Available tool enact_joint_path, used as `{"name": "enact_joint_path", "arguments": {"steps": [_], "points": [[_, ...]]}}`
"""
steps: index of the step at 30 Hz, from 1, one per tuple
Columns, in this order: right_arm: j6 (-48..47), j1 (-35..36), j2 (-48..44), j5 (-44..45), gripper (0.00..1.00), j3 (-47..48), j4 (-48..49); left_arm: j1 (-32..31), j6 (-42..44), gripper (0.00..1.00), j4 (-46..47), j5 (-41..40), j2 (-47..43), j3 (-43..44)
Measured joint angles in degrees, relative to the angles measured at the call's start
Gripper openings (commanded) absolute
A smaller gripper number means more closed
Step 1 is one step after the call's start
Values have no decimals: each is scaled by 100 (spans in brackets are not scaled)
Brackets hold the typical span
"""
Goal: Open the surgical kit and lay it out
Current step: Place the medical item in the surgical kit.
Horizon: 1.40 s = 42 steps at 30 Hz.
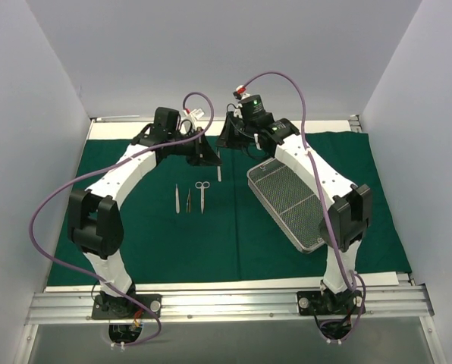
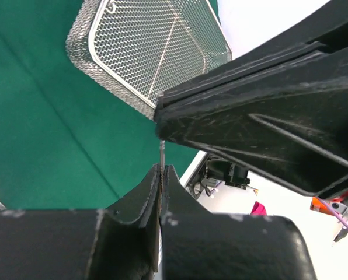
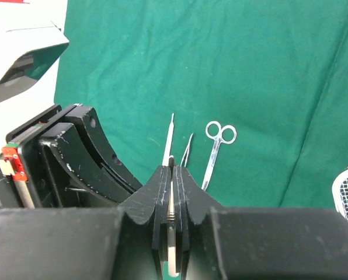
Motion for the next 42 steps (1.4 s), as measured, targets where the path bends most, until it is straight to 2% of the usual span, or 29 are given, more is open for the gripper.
{"name": "enact_joint_path", "arguments": {"steps": [1, 2, 5, 7, 8, 18, 26, 34, 42], "points": [[-4, -7, 37, -13, 5, 28, -2, -15, 17, 2, -33, -87, 0, 13], [-9, -15, 59, -37, 23, 44, -9, -2, 61, 2, -70, -103, 11, 13], [-61, -48, 94, -70, 44, 46, -33, 61, 304, 2, -387, -413, 9, 24], [-138, -70, 83, -72, 50, 46, -42, 181, 501, 2, -713, -688, 9, 4], [-181, -98, 79, -74, 56, 39, -39, 260, 614, 2, -872, -822, 0, -24], [-787, -994, -662, 4, 59, -1110, -90, 1054, 1729, 2, -2470, -2433, -33, -212], [-970, -1202, -1327, 37, 59, -1958, -87, 1257, 2271, 2, -2935, -3150, 363, -212], [-1038, -1447, -1377, 2, 59, -2015, -72, 1408, 2524, 2, -2964, -3274, 1049, -205], [-1045, -1659, -1377, -4, 59, -2015, -70, 1440, 2614, 2, -2977, -3270, 1377, -81]]}}
